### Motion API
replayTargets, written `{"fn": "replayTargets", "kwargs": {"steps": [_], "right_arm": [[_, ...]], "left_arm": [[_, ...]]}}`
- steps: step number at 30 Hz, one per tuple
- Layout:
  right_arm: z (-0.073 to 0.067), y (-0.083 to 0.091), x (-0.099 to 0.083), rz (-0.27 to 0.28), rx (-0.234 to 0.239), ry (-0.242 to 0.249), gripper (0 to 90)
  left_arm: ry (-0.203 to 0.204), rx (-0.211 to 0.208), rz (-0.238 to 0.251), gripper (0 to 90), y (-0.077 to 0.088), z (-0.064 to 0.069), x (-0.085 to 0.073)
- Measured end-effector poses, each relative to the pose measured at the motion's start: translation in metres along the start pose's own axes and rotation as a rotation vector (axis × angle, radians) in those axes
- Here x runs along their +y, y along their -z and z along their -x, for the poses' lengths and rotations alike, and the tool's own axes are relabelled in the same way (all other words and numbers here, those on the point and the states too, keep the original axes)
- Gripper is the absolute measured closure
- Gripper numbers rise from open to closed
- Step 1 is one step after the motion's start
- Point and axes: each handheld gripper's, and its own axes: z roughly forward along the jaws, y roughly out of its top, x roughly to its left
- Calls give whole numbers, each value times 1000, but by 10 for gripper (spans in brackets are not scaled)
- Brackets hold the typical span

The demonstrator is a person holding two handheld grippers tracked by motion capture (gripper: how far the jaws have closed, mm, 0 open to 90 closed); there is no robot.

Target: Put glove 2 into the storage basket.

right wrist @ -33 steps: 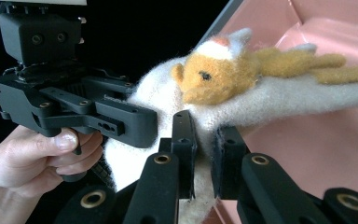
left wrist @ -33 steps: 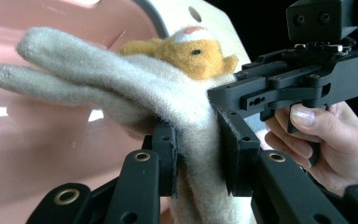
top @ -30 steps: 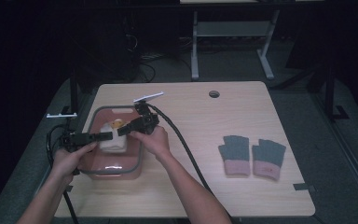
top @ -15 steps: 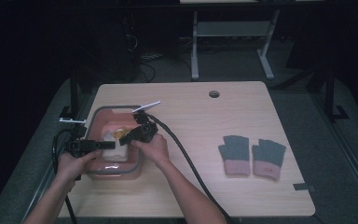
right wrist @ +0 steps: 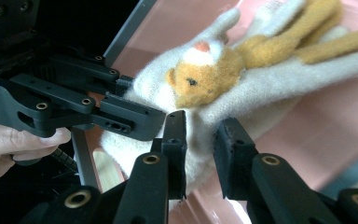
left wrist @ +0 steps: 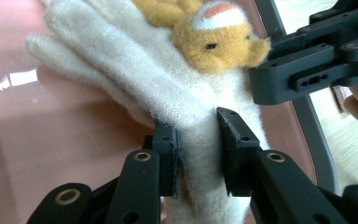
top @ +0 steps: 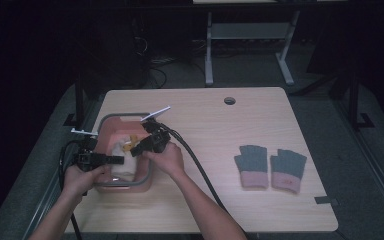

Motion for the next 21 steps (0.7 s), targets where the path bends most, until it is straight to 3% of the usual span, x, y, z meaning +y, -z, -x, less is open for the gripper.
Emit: {"fn": "replayTargets", "kwargs": {"steps": [3,7,10,15,19,20,21], "right_arm": [[-1,6,-1,-3,-28,9,733],[1,15,-2,26,-6,8,723],[-1,20,-3,31,-7,15,715],[-4,29,-7,48,20,25,701],[-6,36,-10,67,32,29,699],[-6,39,-11,76,35,31,699],[-6,39,-11,76,35,31,699]], "left_arm": [[-12,34,-17,706,-2,2,1],[-24,65,-51,703,-6,1,-1],[-23,77,-50,686,-6,1,-1],[-25,102,-28,572,1,1,-2],[-32,135,21,570,13,1,2],[-43,166,34,584,17,3,4],[-43,166,34,617,17,3,4]]}}
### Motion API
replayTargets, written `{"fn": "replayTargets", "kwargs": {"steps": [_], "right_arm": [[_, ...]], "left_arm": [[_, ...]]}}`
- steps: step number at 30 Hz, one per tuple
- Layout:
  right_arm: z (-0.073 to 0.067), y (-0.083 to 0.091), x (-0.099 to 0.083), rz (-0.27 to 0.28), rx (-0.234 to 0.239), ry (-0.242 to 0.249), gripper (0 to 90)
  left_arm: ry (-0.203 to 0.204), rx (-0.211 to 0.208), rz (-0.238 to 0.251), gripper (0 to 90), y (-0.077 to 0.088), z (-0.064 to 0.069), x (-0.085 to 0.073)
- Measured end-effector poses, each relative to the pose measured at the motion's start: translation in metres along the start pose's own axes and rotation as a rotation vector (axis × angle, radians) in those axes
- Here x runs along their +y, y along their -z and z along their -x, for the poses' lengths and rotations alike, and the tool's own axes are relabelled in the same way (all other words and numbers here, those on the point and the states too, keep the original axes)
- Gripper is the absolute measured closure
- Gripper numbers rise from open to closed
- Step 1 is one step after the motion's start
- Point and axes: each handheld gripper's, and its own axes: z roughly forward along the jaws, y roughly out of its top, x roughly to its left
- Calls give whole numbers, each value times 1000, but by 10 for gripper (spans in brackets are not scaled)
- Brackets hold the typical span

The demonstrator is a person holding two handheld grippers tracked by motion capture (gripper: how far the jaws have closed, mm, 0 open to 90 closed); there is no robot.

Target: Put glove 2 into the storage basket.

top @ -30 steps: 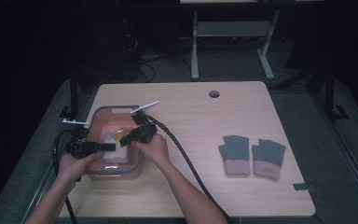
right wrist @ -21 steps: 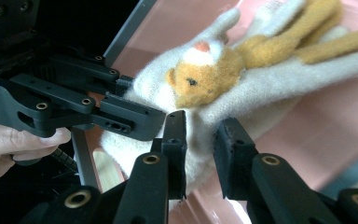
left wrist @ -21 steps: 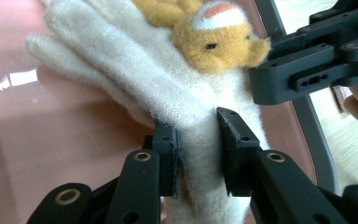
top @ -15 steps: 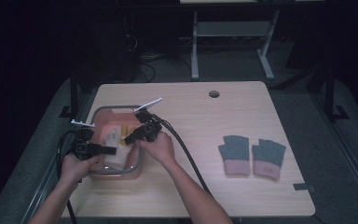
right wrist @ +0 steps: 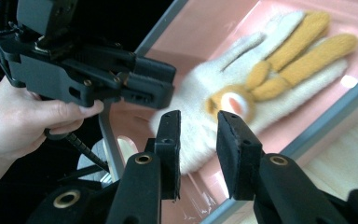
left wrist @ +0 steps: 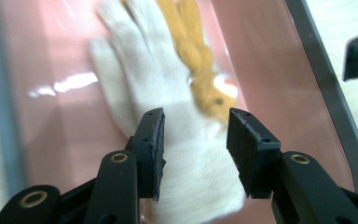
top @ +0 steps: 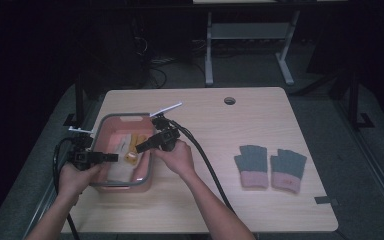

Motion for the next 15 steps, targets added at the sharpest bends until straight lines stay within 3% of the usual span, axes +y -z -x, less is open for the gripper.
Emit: {"fn": "replayTargets", "kwargs": {"steps": [1,3,8,15], "right_arm": [[0,3,-1,7,0,4,691],[1,6,-2,13,9,4,691],[2,13,-5,21,19,2,691],[8,26,-10,36,6,1,691]], "left_arm": [[-35,8,-24,652,-1,4,2],[-66,10,-53,691,-6,7,3],[-96,27,-123,713,-24,12,4],[-150,101,-222,693,-40,18,7]]}}
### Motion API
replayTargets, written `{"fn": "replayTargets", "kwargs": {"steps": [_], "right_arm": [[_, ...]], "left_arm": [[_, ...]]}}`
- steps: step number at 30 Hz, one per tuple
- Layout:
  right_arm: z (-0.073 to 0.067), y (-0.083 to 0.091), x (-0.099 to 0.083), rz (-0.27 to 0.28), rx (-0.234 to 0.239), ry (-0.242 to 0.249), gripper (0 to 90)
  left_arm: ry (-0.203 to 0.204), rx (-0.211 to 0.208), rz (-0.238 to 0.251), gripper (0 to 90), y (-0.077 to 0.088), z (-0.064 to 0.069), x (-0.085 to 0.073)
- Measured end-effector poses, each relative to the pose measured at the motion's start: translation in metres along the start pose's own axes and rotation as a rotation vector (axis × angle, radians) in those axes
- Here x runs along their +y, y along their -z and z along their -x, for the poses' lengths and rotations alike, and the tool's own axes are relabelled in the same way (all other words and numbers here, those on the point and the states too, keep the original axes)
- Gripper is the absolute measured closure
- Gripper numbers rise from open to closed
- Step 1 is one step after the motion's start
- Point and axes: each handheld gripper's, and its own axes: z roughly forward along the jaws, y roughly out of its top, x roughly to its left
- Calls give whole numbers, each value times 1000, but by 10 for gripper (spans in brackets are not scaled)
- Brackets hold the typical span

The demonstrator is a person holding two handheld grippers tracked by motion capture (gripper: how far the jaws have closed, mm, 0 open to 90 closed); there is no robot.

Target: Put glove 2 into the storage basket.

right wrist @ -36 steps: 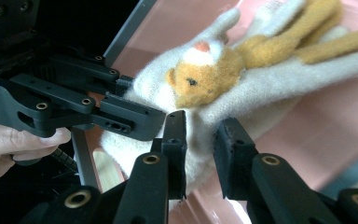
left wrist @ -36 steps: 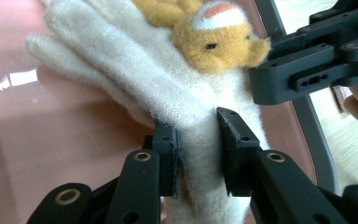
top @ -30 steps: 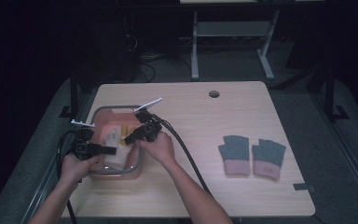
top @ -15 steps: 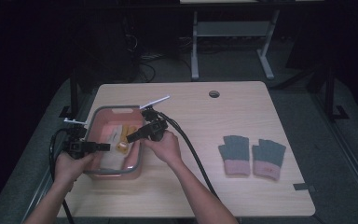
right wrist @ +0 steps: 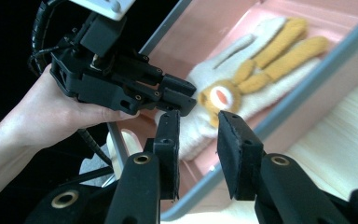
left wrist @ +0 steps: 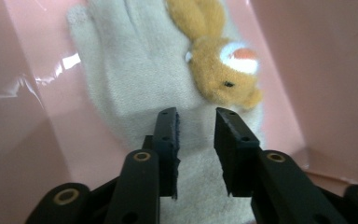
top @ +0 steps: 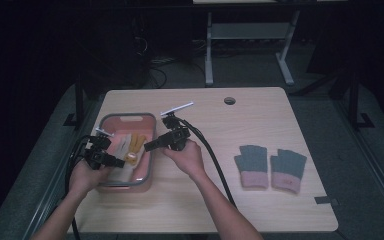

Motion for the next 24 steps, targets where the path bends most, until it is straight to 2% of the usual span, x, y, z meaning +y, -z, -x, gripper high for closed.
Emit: {"fn": "replayTargets", "kwargs": {"steps": [4,7,9,15,16,17,18,23,24], "right_arm": [[4,9,-3,13,12,-12,691],[6,13,-5,20,10,-18,691],[8,16,-6,26,9,-19,689],[14,28,-10,40,12,-27,678],[15,30,-11,39,7,-28,674],[15,30,-11,39,7,-28,674],[17,36,-13,41,6,-31,674],[20,47,-15,57,2,-17,669],[21,54,-16,66,-5,-19,664]], "left_arm": [[13,-23,25,665,4,-1,0],[16,-25,49,630,8,-1,0],[36,-48,93,610,17,-1,0],[27,-74,139,555,29,-1,2],[31,-89,168,547,33,1,3],[31,-89,168,541,33,1,3],[35,-111,193,534,36,2,3],[33,-138,223,511,39,5,6],[44,-147,240,509,41,6,7]]}}
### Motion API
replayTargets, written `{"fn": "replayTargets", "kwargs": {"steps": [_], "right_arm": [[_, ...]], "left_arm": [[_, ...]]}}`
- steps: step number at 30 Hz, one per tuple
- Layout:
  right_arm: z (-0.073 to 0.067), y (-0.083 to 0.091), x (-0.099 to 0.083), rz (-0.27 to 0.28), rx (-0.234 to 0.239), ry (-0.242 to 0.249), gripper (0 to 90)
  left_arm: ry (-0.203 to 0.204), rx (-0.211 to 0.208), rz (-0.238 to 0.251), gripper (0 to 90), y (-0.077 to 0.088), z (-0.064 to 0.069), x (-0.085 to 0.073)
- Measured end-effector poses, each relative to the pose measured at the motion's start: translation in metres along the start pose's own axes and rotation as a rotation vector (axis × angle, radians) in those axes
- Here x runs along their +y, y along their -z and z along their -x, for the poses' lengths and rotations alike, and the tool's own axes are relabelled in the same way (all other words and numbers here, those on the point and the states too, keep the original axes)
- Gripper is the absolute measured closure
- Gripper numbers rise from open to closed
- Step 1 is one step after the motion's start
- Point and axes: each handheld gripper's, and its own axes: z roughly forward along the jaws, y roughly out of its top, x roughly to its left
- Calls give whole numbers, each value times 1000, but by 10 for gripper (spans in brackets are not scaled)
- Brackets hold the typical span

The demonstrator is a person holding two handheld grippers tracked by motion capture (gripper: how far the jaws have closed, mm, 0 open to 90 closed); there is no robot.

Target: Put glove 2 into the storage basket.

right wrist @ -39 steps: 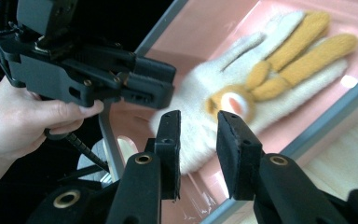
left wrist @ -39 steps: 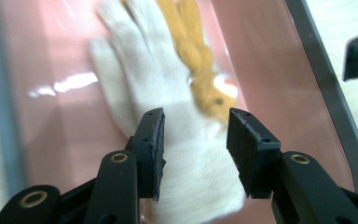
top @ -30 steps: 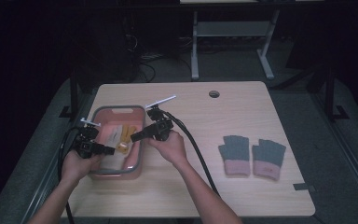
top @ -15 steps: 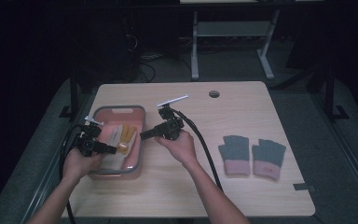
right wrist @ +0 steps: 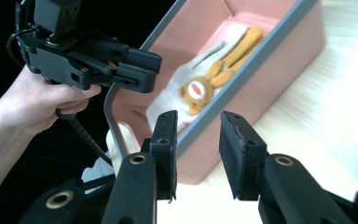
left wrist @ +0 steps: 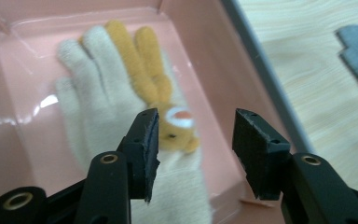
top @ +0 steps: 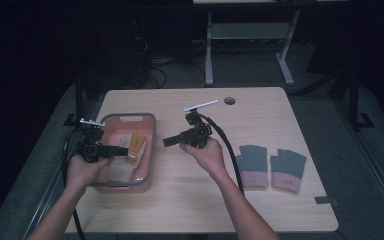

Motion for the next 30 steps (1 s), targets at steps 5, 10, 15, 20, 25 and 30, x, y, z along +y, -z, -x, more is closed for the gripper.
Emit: {"fn": "replayTargets", "kwargs": {"steps": [5,10,15,20,25,30], "right_arm": [[3,12,-1,15,-11,-1,655],[6,26,-3,27,-15,-3,642],[9,37,-5,33,-24,-2,634],[12,43,-6,42,-35,-3,624],[15,51,-9,45,-47,-6,611],[13,62,-11,57,-57,-4,588]], "left_arm": [[-3,-3,21,504,3,5,5],[-20,-11,41,494,6,14,10],[-36,-24,67,474,10,26,16],[-53,-43,76,459,10,35,19],[-70,-68,90,438,8,46,23],[-91,-88,95,418,7,58,25]]}}
